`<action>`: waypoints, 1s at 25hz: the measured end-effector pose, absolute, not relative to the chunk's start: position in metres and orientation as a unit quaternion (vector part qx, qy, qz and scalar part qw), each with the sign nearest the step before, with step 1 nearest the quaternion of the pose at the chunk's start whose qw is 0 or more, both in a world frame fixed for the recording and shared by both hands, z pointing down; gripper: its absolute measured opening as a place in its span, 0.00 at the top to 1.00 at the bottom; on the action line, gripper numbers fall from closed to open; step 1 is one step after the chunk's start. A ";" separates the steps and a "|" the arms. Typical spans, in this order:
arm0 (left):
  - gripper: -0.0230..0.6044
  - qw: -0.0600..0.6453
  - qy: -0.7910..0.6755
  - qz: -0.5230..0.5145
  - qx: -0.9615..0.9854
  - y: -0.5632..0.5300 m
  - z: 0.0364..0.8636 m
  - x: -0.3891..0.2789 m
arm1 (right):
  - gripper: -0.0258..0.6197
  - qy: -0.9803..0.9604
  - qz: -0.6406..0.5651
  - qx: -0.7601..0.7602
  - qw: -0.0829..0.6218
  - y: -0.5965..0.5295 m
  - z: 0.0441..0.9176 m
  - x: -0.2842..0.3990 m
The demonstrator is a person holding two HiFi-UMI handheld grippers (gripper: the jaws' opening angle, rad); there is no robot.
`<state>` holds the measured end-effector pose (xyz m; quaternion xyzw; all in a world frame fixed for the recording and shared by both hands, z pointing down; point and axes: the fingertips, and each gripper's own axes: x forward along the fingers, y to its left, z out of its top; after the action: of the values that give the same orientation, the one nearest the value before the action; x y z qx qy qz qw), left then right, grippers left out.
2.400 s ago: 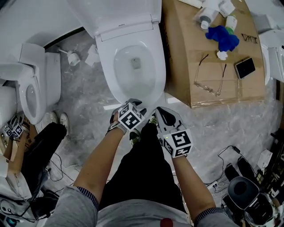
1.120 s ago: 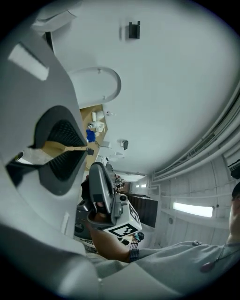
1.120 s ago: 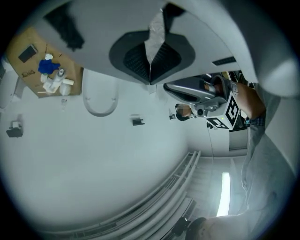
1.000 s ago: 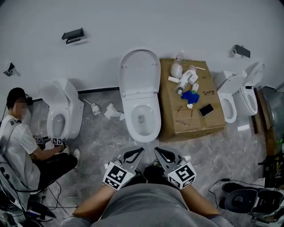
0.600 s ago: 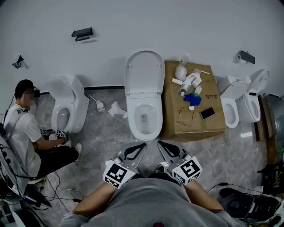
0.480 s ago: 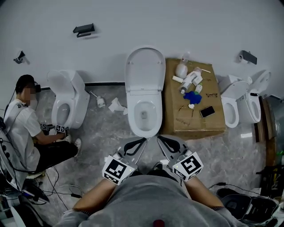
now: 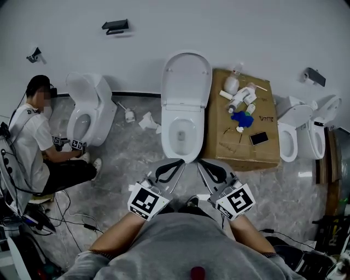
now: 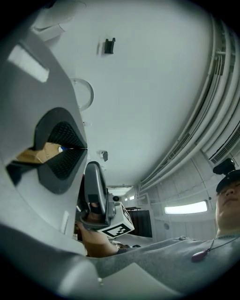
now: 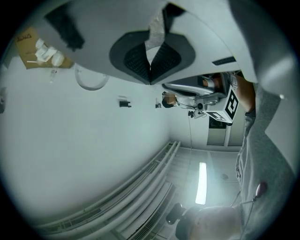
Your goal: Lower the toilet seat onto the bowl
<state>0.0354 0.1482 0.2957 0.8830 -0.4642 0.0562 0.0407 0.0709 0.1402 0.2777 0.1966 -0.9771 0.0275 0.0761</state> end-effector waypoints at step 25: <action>0.94 0.057 -0.480 0.056 0.874 0.167 0.296 0.040 | 0.94 -0.978 0.037 0.191 0.073 0.158 0.282 0.079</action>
<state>0.0403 0.1668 0.2958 0.8739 -0.4795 0.0561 0.0572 0.0792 0.1585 0.2817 0.1915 -0.9781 0.0368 0.0729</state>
